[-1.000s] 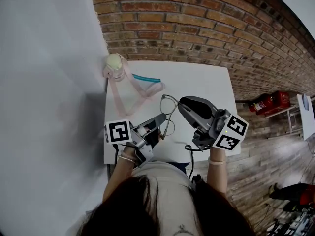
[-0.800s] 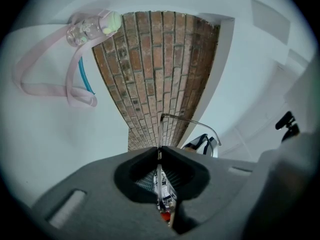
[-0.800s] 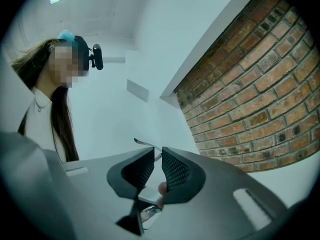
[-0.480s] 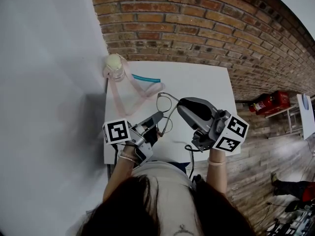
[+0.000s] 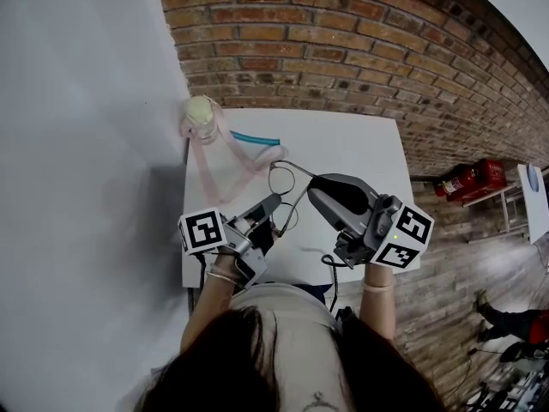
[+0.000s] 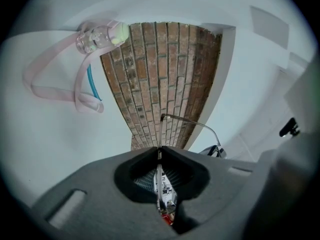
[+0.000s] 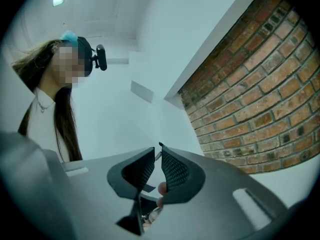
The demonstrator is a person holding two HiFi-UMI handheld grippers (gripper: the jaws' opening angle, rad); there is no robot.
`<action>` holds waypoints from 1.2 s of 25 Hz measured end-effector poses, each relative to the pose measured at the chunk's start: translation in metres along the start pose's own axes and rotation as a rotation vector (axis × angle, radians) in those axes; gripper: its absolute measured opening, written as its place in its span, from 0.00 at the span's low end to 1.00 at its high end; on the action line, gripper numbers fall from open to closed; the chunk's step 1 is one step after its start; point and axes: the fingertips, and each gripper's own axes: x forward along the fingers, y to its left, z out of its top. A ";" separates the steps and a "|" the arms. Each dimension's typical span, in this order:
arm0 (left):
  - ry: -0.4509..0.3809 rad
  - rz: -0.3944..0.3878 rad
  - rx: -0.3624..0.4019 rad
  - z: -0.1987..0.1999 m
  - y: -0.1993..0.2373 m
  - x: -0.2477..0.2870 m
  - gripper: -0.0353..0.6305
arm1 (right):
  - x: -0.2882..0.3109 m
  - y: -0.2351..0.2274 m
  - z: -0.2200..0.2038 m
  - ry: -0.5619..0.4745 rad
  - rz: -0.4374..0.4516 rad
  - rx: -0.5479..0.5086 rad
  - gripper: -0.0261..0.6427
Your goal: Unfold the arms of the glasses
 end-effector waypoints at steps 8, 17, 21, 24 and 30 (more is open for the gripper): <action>-0.044 0.020 -0.012 0.008 0.007 -0.003 0.09 | -0.001 0.007 0.000 0.002 0.023 -0.006 0.11; -0.087 0.037 -0.038 0.014 0.012 -0.008 0.09 | 0.001 0.017 -0.001 0.007 0.057 -0.012 0.11; -0.103 0.036 -0.049 0.017 0.013 -0.008 0.09 | 0.001 0.021 0.000 0.015 0.072 -0.015 0.11; -0.114 0.042 -0.056 0.018 0.015 -0.009 0.09 | 0.002 0.026 -0.002 0.030 0.088 -0.016 0.11; -0.143 0.050 -0.063 0.023 0.020 -0.014 0.09 | 0.001 0.032 -0.006 0.044 0.106 -0.019 0.11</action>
